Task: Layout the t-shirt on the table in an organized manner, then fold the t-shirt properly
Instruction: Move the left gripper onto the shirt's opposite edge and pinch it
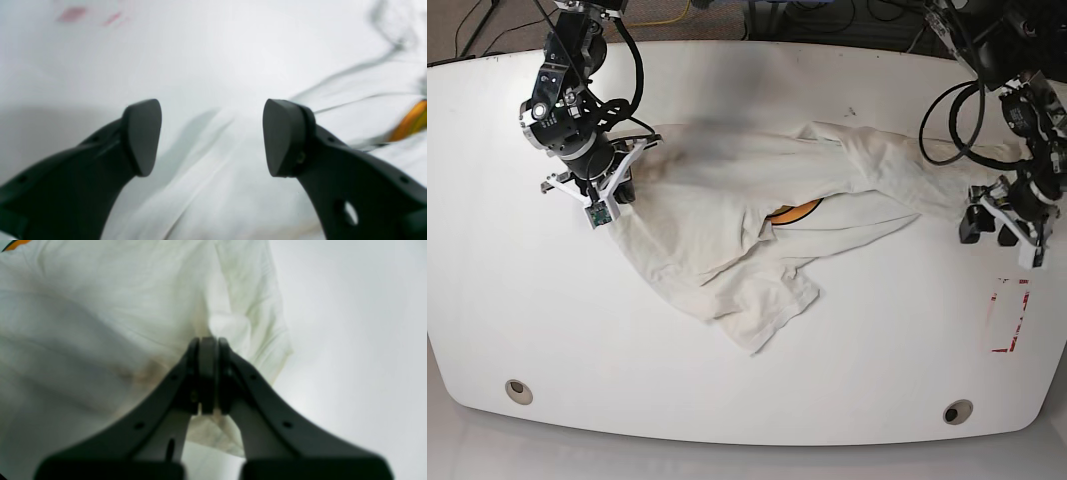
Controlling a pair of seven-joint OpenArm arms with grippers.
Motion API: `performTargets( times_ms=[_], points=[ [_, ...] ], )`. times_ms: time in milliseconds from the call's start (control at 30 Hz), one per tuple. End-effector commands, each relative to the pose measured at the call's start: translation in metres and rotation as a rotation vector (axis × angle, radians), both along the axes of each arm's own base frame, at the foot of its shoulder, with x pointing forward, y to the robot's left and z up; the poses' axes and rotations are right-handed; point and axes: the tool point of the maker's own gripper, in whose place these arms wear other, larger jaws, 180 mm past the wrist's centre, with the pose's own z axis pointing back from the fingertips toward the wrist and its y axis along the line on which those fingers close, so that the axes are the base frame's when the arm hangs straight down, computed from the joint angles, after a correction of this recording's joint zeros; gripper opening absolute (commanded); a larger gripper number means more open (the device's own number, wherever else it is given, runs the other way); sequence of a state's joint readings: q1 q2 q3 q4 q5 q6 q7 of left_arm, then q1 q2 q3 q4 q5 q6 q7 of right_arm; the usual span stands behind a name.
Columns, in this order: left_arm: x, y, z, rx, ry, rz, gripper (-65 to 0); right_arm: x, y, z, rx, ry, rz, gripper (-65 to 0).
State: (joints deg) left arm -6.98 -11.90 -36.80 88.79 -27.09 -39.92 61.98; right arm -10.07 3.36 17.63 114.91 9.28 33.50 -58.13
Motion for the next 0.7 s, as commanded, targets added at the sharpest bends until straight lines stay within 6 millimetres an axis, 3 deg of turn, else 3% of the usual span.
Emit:
performTargets(
  times_ms=[0, 133, 367, 667],
  points=[
    [0.013, -0.005, 0.014, 0.003, -0.048, -0.029, -19.3, 0.007, 0.0, 0.011, 0.005, -0.048, 0.004, -65.0],
    [0.02, -0.024, -0.002, -0.024, 0.002, -0.087, -19.3, 0.008, 0.0, 0.012, 0.003, -0.05, 0.006, -65.0],
    [0.025, -0.03, -0.022, -0.051, 0.078, -0.11, -19.7, 0.009, 0.0, 0.012, 0.006, -0.053, 0.006, -65.0],
    [0.022, -0.007, -0.024, -0.035, 0.116, -0.023, -19.6, 0.01, 0.0, 0.013, 0.006, -0.056, 0.006, -65.0]
  ],
)
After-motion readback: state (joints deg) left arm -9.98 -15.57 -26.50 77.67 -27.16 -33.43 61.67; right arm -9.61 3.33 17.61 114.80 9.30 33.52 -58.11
